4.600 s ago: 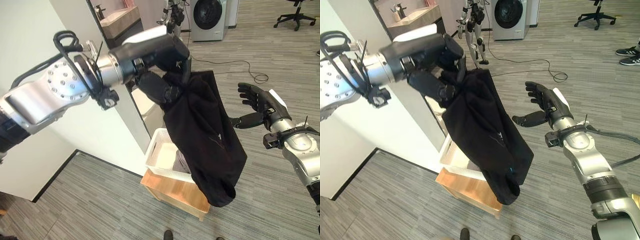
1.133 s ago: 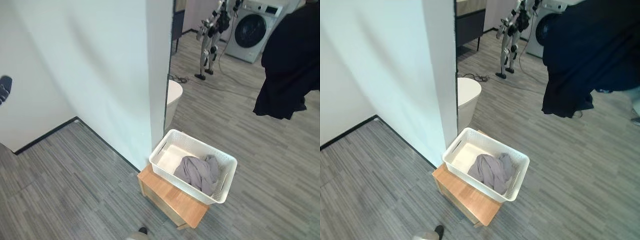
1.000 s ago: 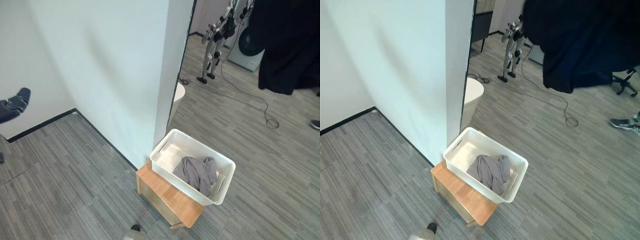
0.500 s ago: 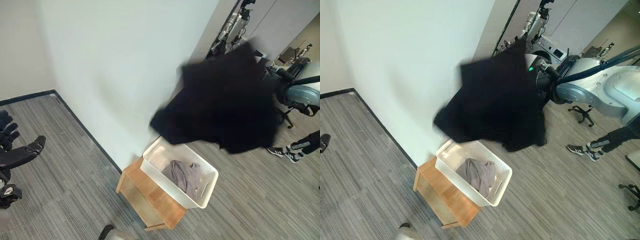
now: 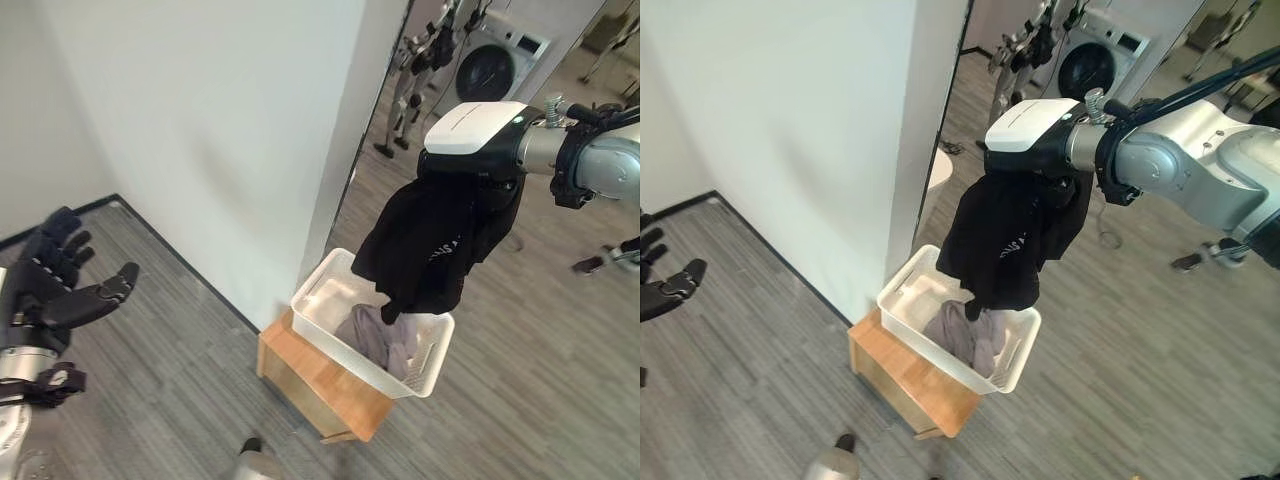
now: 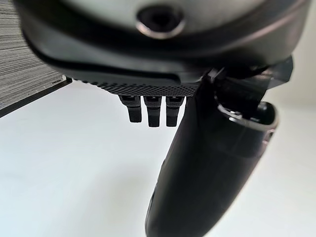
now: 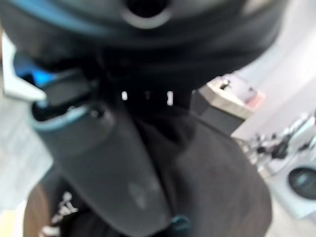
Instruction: Pick up bed clothes into laundry basket.
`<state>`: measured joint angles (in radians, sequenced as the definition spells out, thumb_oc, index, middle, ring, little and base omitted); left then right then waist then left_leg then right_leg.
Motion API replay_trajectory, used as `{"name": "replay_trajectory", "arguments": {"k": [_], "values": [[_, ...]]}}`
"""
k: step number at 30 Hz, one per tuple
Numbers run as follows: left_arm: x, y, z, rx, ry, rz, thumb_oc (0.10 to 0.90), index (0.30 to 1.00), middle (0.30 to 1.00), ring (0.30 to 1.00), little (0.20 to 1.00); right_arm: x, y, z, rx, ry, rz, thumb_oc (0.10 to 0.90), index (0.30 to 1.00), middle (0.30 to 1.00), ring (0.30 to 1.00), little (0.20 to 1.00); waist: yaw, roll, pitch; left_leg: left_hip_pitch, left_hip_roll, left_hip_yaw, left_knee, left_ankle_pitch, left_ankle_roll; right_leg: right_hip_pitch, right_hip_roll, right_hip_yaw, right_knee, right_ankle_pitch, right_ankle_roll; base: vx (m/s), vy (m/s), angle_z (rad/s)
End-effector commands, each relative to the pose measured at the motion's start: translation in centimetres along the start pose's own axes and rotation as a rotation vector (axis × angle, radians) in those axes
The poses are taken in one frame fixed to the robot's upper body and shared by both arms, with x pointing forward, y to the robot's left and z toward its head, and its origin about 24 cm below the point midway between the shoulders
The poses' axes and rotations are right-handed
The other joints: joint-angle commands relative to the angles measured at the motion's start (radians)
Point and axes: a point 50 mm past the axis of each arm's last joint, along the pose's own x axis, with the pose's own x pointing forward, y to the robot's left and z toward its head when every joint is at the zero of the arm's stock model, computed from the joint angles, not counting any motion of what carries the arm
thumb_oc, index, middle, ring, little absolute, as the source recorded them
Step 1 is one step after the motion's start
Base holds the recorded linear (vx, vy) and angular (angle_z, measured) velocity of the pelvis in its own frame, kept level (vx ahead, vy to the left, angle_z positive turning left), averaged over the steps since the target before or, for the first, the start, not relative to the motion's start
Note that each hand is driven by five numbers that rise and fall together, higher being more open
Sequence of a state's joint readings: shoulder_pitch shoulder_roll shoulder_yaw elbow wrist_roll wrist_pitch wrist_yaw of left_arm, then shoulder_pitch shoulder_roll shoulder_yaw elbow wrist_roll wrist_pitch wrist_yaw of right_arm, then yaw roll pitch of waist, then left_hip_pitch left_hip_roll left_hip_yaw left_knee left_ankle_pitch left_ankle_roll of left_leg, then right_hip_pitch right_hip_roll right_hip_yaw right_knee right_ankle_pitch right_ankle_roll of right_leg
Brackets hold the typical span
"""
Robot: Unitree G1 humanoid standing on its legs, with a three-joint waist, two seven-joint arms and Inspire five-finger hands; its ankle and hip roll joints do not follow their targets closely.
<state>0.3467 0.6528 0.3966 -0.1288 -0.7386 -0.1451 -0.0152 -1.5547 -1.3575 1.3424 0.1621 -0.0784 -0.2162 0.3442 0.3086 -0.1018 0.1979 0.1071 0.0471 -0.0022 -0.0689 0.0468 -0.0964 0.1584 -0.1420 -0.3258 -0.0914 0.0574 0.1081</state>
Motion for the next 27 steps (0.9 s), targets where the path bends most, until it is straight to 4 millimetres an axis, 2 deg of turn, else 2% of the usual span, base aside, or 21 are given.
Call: {"name": "replay_trajectory", "arguments": {"k": [1,9,13,22,27], "values": [[1.5,-1.4,5.3,0.000,-0.279,-0.083,0.800,0.900,0.900,0.900,0.900,-2.1,-3.5,-3.0,0.076,0.165,-0.185,0.400,0.300,0.300,0.300,0.300,-0.013,-0.007,-0.075,-0.101,0.053,-0.048,0.003,0.057,-0.020,0.053,-0.014,-0.042,0.038,-0.086,0.044,0.00,0.000,0.00],[1.4,-1.4,5.5,0.004,-0.275,-0.087,0.800,0.900,0.900,0.900,0.900,-1.8,-1.5,-3.8,0.132,0.191,-0.142,0.400,0.300,0.300,0.300,0.300,-0.007,-0.002,-0.068,-0.109,0.046,-0.062,0.005,0.058,-0.016,0.051,-0.016,-0.044,0.038,-0.086,0.045,0.00,0.000,-0.03],[1.3,-1.4,5.3,-0.006,-0.271,-0.081,0.800,0.900,0.900,0.900,0.900,-1.6,-1.1,-3.0,0.164,0.147,-0.139,0.400,0.300,0.300,0.300,0.300,-0.004,0.004,-0.065,-0.113,0.039,-0.074,0.005,0.058,-0.013,0.054,-0.021,-0.053,0.042,-0.089,0.045,0.01,0.003,0.12],[1.4,-2.0,4.7,-0.032,-0.256,-0.093,0.800,0.900,0.900,0.900,0.900,-1.2,-2.0,-1.2,0.250,0.033,-0.191,0.400,0.300,0.300,0.300,0.300,0.000,-0.004,-0.064,-0.118,0.032,-0.083,0.006,0.055,-0.008,0.052,-0.024,-0.061,0.046,-0.090,0.045,0.00,0.000,0.05],[1.4,-2.6,4.2,-0.048,-0.237,-0.109,0.800,0.900,0.900,0.900,0.900,0.2,-0.1,-0.8,0.306,0.012,-0.152,0.400,0.300,0.300,0.300,0.300,0.006,0.003,-0.056,-0.122,0.031,-0.086,0.008,0.055,-0.005,0.047,-0.027,-0.062,0.050,-0.089,0.045,0.00,0.000,0.00]]}}
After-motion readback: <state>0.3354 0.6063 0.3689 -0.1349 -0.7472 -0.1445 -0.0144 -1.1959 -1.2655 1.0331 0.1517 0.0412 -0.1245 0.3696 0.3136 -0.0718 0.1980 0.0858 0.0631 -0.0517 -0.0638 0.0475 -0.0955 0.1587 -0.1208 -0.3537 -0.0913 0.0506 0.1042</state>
